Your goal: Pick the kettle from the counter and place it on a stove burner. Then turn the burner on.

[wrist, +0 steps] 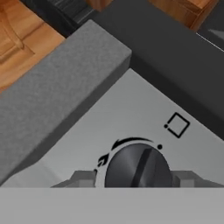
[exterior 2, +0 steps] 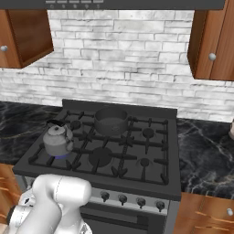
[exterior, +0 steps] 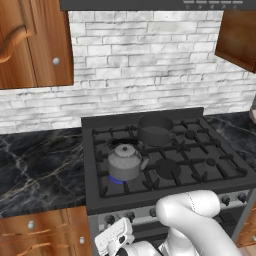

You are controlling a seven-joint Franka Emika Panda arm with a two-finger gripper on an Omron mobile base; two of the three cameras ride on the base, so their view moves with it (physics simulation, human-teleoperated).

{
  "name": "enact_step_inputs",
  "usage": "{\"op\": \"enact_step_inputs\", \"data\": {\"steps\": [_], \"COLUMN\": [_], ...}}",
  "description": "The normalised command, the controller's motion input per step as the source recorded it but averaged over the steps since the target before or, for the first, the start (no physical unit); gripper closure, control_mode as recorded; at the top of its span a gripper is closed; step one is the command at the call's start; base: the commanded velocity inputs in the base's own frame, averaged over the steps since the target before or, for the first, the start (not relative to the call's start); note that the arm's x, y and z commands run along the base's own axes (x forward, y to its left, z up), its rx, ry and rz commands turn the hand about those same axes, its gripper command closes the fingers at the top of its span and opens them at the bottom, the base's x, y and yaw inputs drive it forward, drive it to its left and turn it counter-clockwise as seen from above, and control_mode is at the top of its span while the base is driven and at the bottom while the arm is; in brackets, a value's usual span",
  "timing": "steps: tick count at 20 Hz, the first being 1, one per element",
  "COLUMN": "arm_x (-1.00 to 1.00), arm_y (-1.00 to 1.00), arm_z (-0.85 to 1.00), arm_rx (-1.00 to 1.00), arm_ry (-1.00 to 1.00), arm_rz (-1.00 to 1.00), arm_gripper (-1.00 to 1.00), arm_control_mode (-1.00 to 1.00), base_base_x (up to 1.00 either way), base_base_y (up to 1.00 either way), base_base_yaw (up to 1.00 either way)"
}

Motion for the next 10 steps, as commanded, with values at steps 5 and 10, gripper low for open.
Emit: {"op": "enact_step_inputs", "data": {"steps": [5,10], "arm_x": [0.00,0.00], "arm_y": [0.00,0.00], "arm_z": [-0.52,-0.49], "arm_rx": [-0.23,-0.23], "arm_ry": [0.43,0.44], "arm_rz": [0.36,0.35], "arm_gripper": [1.00,1.00], "arm_control_mode": [-1.00,-1.00], "base_base_x": [0.00,0.00], "base_base_y": [0.00,0.00], "base_base_yaw": [0.00,0.00]}}
